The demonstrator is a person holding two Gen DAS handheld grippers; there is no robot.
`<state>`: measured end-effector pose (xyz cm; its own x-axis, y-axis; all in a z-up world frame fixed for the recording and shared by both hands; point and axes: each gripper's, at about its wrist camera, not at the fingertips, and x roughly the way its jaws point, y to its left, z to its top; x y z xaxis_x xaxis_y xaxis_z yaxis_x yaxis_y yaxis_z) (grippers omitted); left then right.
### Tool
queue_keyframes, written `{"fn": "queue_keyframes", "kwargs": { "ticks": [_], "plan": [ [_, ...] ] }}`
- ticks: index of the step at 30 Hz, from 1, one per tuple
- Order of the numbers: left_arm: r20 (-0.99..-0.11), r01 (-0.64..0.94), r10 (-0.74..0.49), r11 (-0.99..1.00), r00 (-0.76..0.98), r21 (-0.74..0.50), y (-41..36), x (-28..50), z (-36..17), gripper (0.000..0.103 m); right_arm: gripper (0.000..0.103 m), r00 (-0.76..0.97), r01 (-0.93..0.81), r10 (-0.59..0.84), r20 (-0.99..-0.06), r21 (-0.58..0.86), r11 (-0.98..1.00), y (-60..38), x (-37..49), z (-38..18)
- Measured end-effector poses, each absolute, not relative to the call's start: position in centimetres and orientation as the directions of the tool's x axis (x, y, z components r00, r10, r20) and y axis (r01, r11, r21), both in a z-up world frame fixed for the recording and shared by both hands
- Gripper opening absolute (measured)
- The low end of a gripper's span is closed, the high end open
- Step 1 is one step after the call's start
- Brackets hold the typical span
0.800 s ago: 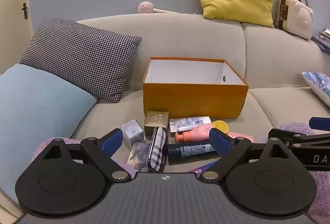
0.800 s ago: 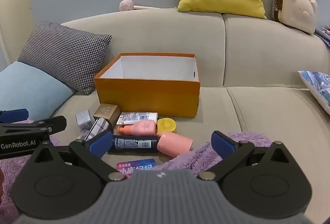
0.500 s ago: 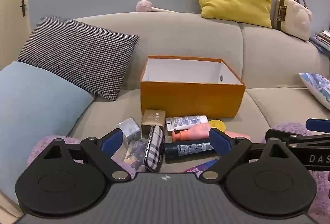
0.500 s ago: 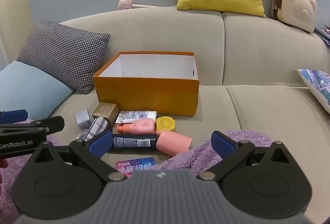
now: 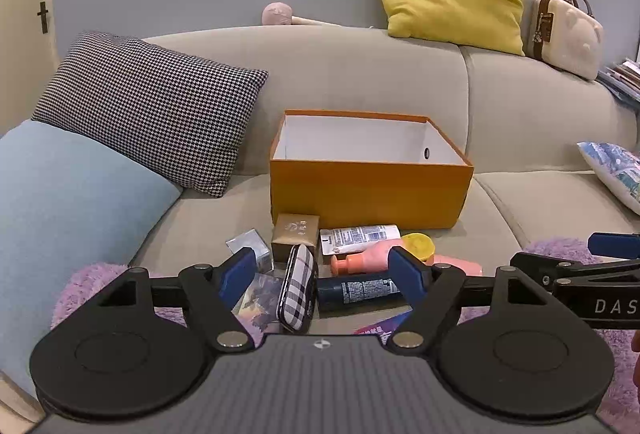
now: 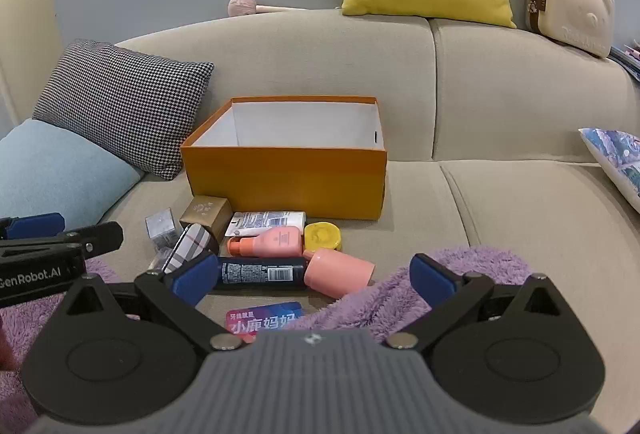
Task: Organize rigid objects
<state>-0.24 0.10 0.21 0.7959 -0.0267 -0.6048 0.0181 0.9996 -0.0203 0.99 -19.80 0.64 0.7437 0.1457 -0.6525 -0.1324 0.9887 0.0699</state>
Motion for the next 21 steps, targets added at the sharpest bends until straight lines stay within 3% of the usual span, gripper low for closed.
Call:
{"fn": "queue_keyframes", "kwargs": {
  "ticks": [9, 21],
  "plan": [
    [-0.609, 0.018, -0.028, 1.0, 0.793, -0.022, 0.28, -0.11, 0.39, 0.089, 0.101, 0.74, -0.134, 0.146, -0.657, 0.069, 0.989, -19.64, 0.98, 0.79],
    [-0.612, 0.014, -0.026, 1.0, 0.791, -0.024, 0.57, 0.11, 0.32, 0.098, 0.101, 0.732, -0.136, 0.15, -0.665, 0.073, 0.988, -19.53, 1.09, 0.66]
  ]
}}
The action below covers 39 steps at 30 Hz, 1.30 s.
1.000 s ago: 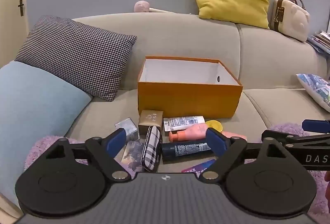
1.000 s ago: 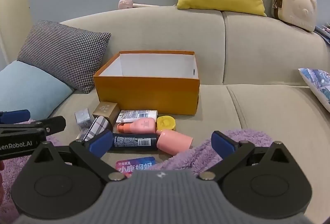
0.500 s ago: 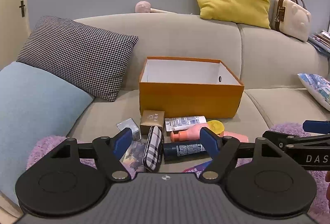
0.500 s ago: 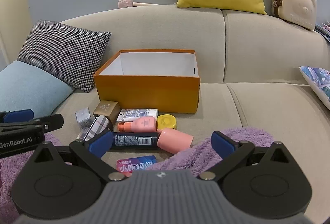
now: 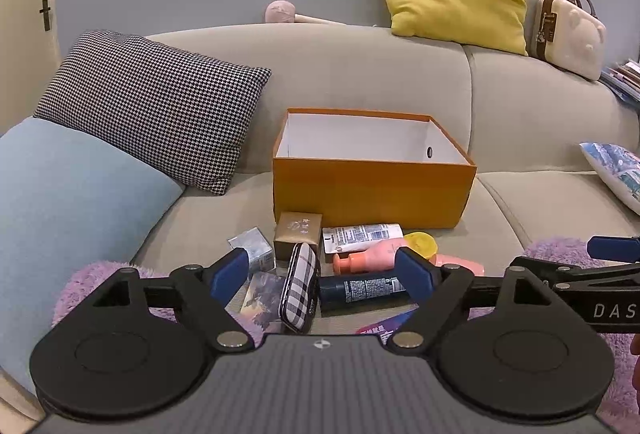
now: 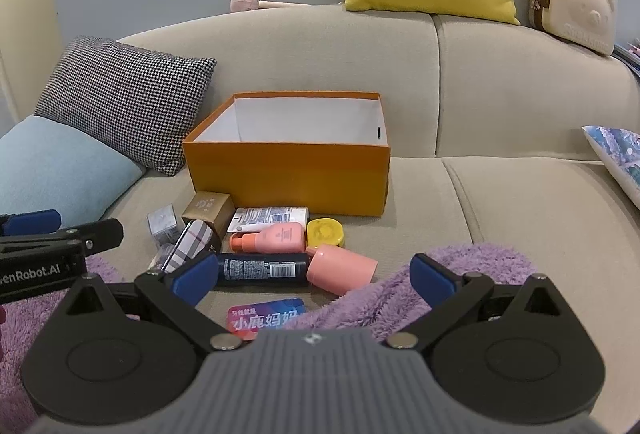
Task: Organize rigid objects
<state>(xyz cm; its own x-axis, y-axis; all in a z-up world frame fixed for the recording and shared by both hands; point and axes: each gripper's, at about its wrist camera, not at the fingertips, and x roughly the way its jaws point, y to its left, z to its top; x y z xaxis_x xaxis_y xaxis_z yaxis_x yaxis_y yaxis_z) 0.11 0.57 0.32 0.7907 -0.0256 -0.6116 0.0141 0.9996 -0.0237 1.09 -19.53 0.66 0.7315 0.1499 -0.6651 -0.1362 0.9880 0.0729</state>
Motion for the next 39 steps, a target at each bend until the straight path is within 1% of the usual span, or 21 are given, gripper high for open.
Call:
{"fn": "queue_keyframes", "kwargs": {
  "ticks": [4, 16, 21, 23, 27, 29, 33, 35, 39],
  "plan": [
    [-0.612, 0.015, -0.026, 1.0, 0.791, -0.024, 0.6, 0.1, 0.3, 0.1, 0.101, 0.731, -0.136, 0.15, -0.666, 0.073, 0.988, -19.5, 1.1, 0.7],
    [-0.614, 0.014, -0.023, 1.0, 0.789, -0.019, 0.2, 0.1, 0.1, 0.101, 0.101, 0.722, -0.135, 0.153, -0.674, 0.079, 0.988, -19.5, 1.3, 0.6],
    [-0.626, 0.028, -0.039, 0.999, 0.779, -0.027, 0.2, 0.3, -0.1, 0.101, 0.101, 0.702, -0.136, 0.156, -0.695, 0.084, 0.987, -19.5, 1.8, 0.4],
    [-0.642, 0.039, -0.066, 0.998, 0.763, -0.057, 0.6, 0.8, -0.2, 0.103, 0.101, 0.683, -0.141, 0.172, -0.71, 0.102, 0.985, -19.6, 2.2, 0.1],
    [-0.681, 0.056, -0.14, 0.988, 0.719, -0.143, 1.9, 1.6, -1.2, 0.103, 0.102, 0.627, -0.148, 0.21, -0.75, 0.15, 0.977, -19.8, 3.3, -1.0],
    [-0.704, 0.058, -0.168, 0.982, 0.69, -0.178, 2.4, 2.2, -1.8, 0.103, 0.101, 0.599, -0.151, 0.219, -0.77, 0.16, 0.976, -19.7, 4.1, -1.6],
    [-0.741, 0.033, -0.209, 0.969, 0.639, -0.244, 3.6, 3.7, -3.1, 0.103, 0.101, 0.581, -0.188, 0.237, -0.779, 0.155, 0.97, -19.1, 5.6, -2.3],
    [-0.74, 0.033, -0.239, 0.959, 0.628, -0.281, 4.3, 4.6, -3.7, 0.103, 0.097, 0.569, -0.215, 0.256, -0.782, 0.159, 0.964, -18.5, 6.6, -2.6],
    [-0.754, 0.029, -0.262, 0.951, 0.603, -0.308, 5.3, 6.8, -4.8, 0.103, 0.08, 0.517, -0.26, 0.292, -0.805, 0.177, 0.949, -17.2, 8.6, -4.0]
  ]
}}
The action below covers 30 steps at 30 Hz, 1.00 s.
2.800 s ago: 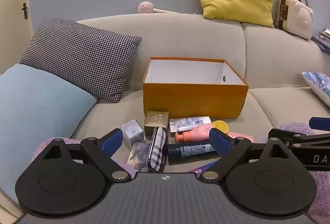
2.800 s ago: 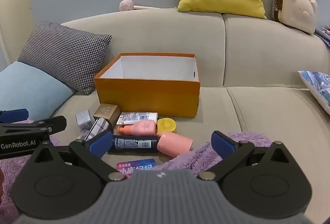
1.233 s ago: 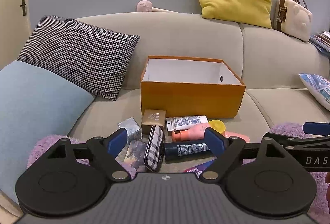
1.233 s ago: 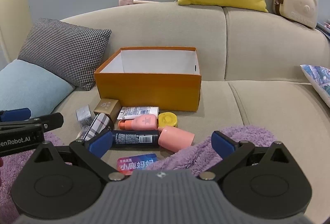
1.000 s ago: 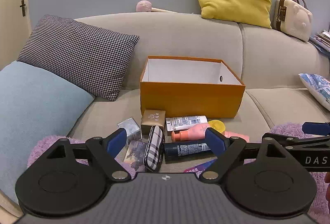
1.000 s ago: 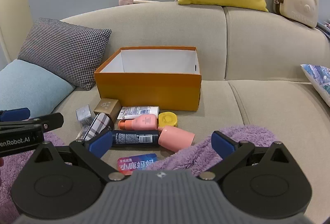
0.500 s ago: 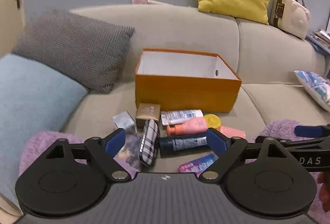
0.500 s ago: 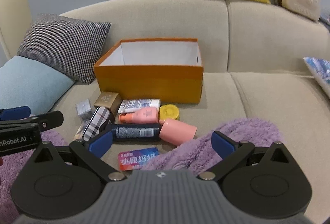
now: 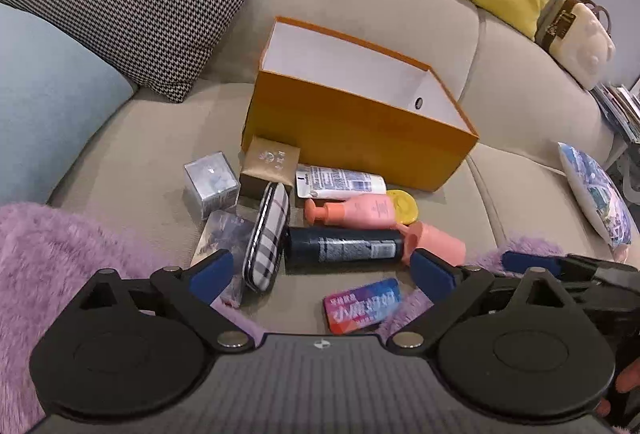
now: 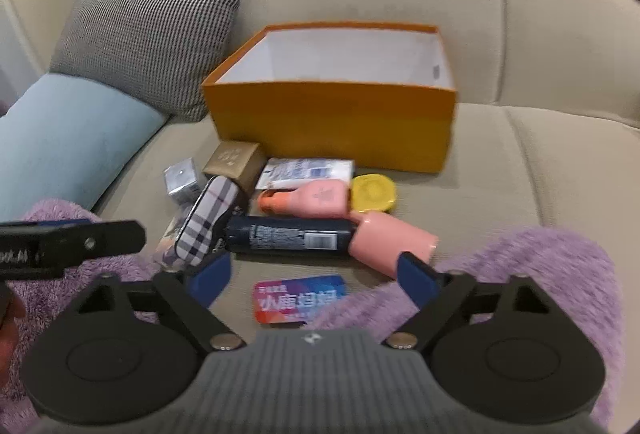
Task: Organize rigid objects
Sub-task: 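Lower the left tool onto the photo card box while the right tool reaches the plaid case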
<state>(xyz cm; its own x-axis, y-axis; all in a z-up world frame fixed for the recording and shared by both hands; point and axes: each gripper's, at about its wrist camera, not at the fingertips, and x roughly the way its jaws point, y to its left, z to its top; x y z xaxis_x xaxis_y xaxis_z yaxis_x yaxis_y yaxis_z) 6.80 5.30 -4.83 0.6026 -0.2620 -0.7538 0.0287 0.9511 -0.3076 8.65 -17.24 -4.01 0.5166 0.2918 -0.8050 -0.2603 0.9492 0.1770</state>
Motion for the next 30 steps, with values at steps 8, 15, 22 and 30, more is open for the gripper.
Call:
{"fn": "queue_keyframes", "kwargs": {
  "ticks": [8, 15, 22, 30],
  "plan": [
    [-0.828, 0.037, -0.257, 0.96, 0.499, -0.276, 7.2, 11.5, -7.7, 0.077, 0.055, 0.363, -0.319, 0.361, -0.859, 0.25, 0.914, -14.1, 13.6, -7.9],
    [-0.893, -0.007, -0.173, 0.981, 0.415, -0.193, 10.7, 14.2, -9.4, 0.056, 0.053, 0.275, -0.352, 0.452, -0.849, 0.348, 0.869, -8.3, 17.5, -9.6],
    [-0.917, -0.06, -0.184, 0.974, 0.354, -0.219, 13.6, 15.2, -11.5, 0.05, 0.055, 0.197, -0.333, 0.43, -0.881, 0.353, 0.875, -3.8, 19.9, -12.3],
    [-0.916, -0.026, -0.257, 0.96, 0.307, -0.278, 14.0, 16.3, -12.3, 0.061, 0.044, 0.221, -0.335, 0.376, -0.9, 0.292, 0.896, -2.7, 20.7, -12.8]
  ]
}}
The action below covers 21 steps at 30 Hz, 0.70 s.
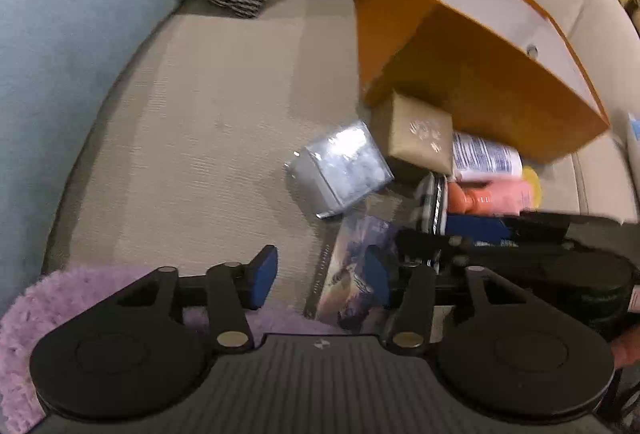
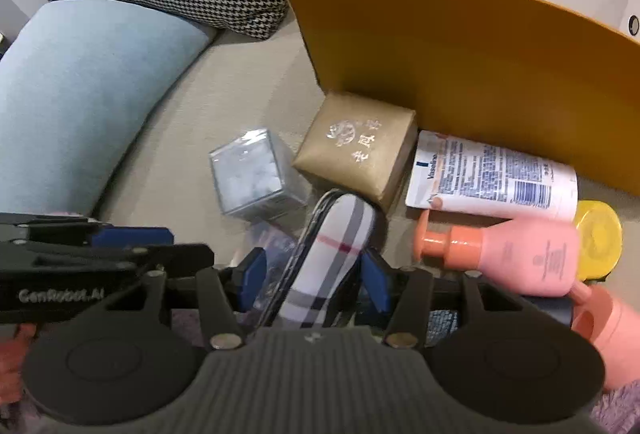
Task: Organize rigid objects
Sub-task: 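Lower the left tool onto the photo card box while the right tool reaches the plaid case, then close the left tool on the photo card box while the right tool grips the plaid case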
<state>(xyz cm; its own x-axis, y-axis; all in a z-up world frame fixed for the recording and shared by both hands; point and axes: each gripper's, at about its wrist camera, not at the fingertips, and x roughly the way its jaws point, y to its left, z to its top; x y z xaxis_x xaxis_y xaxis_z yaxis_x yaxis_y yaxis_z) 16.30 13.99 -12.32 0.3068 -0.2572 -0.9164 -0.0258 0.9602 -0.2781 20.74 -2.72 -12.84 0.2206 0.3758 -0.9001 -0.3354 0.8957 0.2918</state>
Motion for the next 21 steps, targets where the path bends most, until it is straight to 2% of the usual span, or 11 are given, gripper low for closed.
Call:
{"fn": "queue_keyframes", "kwargs": {
  "ticks": [4, 7, 11, 18, 20, 21],
  "plan": [
    [-0.932, 0.033, -0.26, 0.965, 0.253, -0.26, 12.6, 17.1, -13.0, 0.068, 0.028, 0.202, -0.321, 0.401, -0.894, 0.326, 0.889, -4.1, 20.4, -12.1],
    [-0.941, 0.02, -0.277, 0.96, 0.193, -0.278, 12.1, 18.2, -14.1, 0.071, 0.02, 0.209, -0.308, 0.408, -0.889, 0.336, 0.89, -5.3, 20.3, -11.9],
    [-0.967, 0.038, -0.218, 0.976, 0.128, -0.215, 10.6, 19.2, -15.8, 0.073, 0.019, 0.206, -0.301, 0.421, -0.883, 0.353, 0.886, -6.4, 19.9, -11.6],
    [-0.947, 0.007, -0.298, 0.954, 0.118, -0.299, 10.4, 19.8, -16.7, 0.063, 0.024, 0.203, -0.289, 0.425, -0.882, 0.361, 0.887, -6.3, 20.1, -12.4],
    [-0.942, -0.007, -0.303, 0.952, 0.141, -0.307, 10.8, 19.3, -16.4, 0.056, 0.025, 0.202, -0.292, 0.427, -0.882, 0.362, 0.885, -6.3, 20.2, -12.5],
    [-0.941, -0.012, -0.304, 0.951, 0.151, -0.309, 10.9, 19.1, -16.2, 0.055, 0.02, 0.201, -0.29, 0.435, -0.878, 0.371, 0.882, -6.3, 20.1, -12.2]
  ]
}}
